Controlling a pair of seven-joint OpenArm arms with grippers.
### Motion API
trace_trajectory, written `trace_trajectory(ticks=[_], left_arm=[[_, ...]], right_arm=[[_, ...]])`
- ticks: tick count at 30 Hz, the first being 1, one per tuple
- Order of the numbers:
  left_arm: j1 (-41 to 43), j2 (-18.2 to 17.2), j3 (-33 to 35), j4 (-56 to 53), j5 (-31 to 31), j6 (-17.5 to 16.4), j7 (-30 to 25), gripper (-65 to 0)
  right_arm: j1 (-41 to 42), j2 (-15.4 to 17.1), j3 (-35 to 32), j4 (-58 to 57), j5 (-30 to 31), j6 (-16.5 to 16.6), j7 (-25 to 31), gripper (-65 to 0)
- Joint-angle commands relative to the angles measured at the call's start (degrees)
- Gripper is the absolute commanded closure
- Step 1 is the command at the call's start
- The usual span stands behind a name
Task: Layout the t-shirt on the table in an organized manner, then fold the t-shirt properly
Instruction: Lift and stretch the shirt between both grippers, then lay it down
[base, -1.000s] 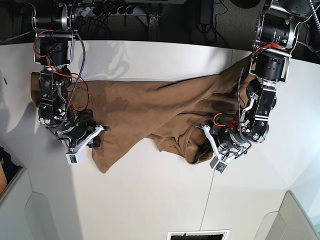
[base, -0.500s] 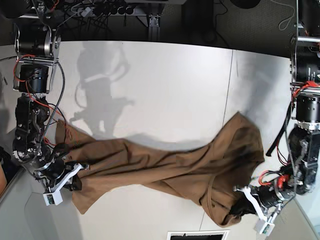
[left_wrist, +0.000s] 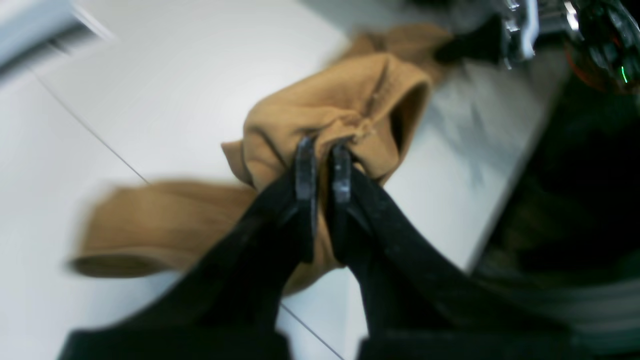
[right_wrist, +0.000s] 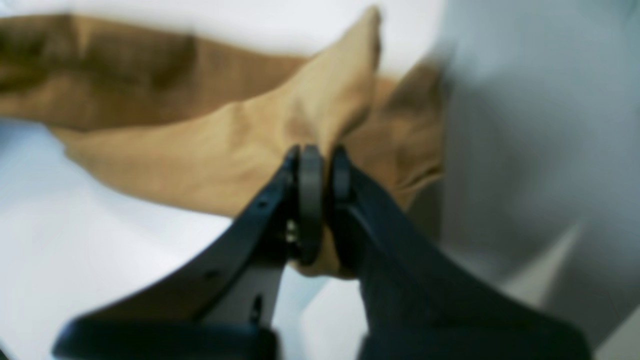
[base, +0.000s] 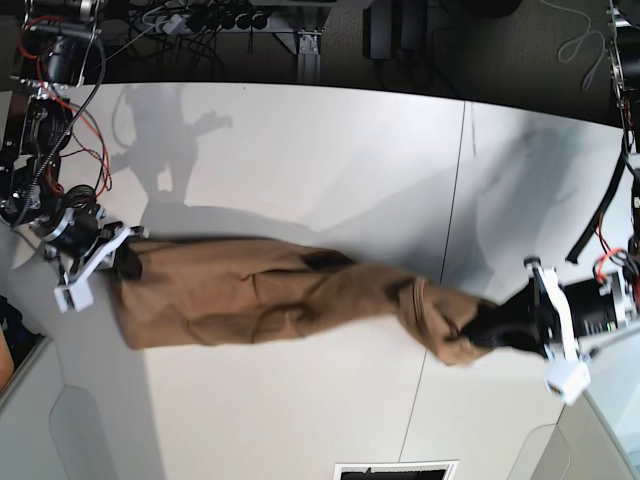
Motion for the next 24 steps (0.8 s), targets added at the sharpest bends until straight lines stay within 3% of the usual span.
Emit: trace_trajectory(ticks=[1,3,4,5,8,9,18,24], left_arm=[[1.9,-0.61,-0.28,1.33,-2.36,-0.14,-0.31,0.0],[7.52,-0.15,-0.17,1.29,-3.26,-0.14,-0.44,0.0],[9.81,0.11,-0.17,1.2,-3.23,-0.14,-0.59,-5.3],[11.78,0.42,-0.17,1.2,-3.1,-0.14,-0.85,-11.7],[15.96,1.22,-0.17,1.2,-2.56,-0.14,-0.87,-26.9],[16.65,1.46,-0.2,1.2,-1.6,-0.14,-0.87,-30.1],[17.79,1.51,-1.53,1.2,-0.28,-0.14,-0.98,-32.5],[17.84,2.67,-9.38,1.2,-0.28,-0.14,-2.51,-32.5]], right_arm=[[-0.72,1.25,0.63,0.96,0.35,0.2,1.64,0.0],[-4.46,0.94,0.63,0.9,-2.05,0.2,2.71,0.0],[-5.9,0.94,0.63,0.9,-3.1,0.2,3.74,0.0],[-7.06,0.98,0.66,0.9,-4.13,0.15,5.14,-5.3],[-8.66,0.94,1.03,1.03,-5.2,-0.04,7.06,-35.4],[-8.57,0.96,1.18,1.16,-4.94,-0.04,7.04,-39.4],[-7.87,0.96,6.6,11.41,-1.62,-0.11,7.5,-39.9],[-4.31,0.33,6.6,7.06,-3.37,-0.48,9.31,-39.9]])
